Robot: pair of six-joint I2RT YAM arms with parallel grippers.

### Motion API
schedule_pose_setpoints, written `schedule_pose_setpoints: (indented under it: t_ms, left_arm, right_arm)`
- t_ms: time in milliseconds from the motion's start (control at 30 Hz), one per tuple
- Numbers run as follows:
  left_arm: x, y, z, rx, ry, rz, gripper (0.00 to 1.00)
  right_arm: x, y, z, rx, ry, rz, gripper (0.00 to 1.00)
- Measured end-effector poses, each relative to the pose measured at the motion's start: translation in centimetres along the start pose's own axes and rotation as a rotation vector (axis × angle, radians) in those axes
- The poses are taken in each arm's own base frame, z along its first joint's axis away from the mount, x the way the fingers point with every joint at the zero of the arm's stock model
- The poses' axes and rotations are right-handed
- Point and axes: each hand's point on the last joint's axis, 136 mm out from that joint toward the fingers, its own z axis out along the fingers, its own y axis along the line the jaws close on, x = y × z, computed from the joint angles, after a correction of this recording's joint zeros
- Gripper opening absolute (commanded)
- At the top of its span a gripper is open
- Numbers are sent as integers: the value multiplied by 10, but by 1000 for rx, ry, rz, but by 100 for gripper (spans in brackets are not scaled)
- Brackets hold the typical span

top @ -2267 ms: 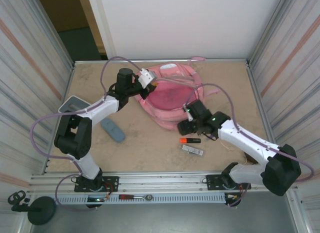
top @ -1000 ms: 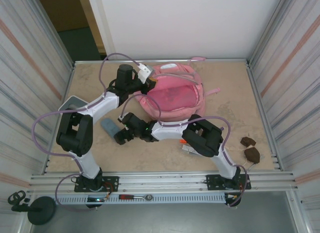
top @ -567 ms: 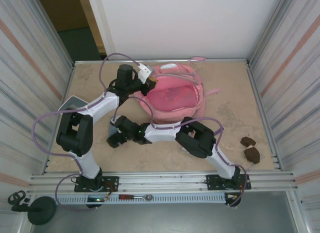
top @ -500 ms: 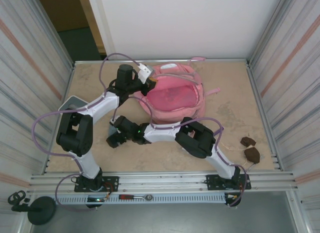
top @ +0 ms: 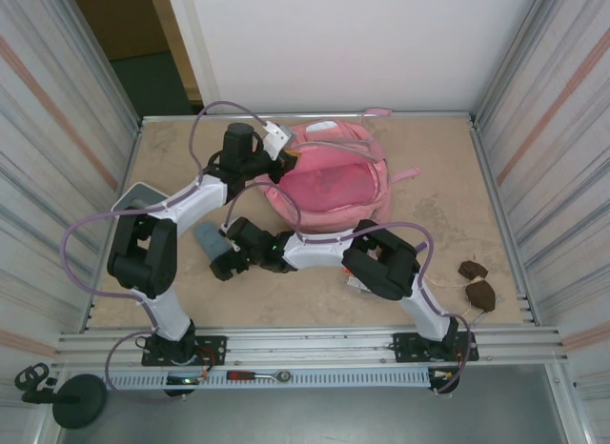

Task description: Pack the student bag

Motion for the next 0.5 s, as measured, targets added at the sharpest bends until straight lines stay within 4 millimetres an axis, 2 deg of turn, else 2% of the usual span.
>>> schedule_pose_setpoints:
  t_ms: [133,333,500]
  left_arm:
    - [0,0,0,0,1,4,0]
    - [0,0,0,0,1,4,0]
    - [0,0,0,1,0,4,0]
  right_arm:
    - [-9,5,-8,-13,-22,44,99]
    - [-15,0,-10,39,-34,110,99]
    - [-39,-1,-4,109,-85,152,99]
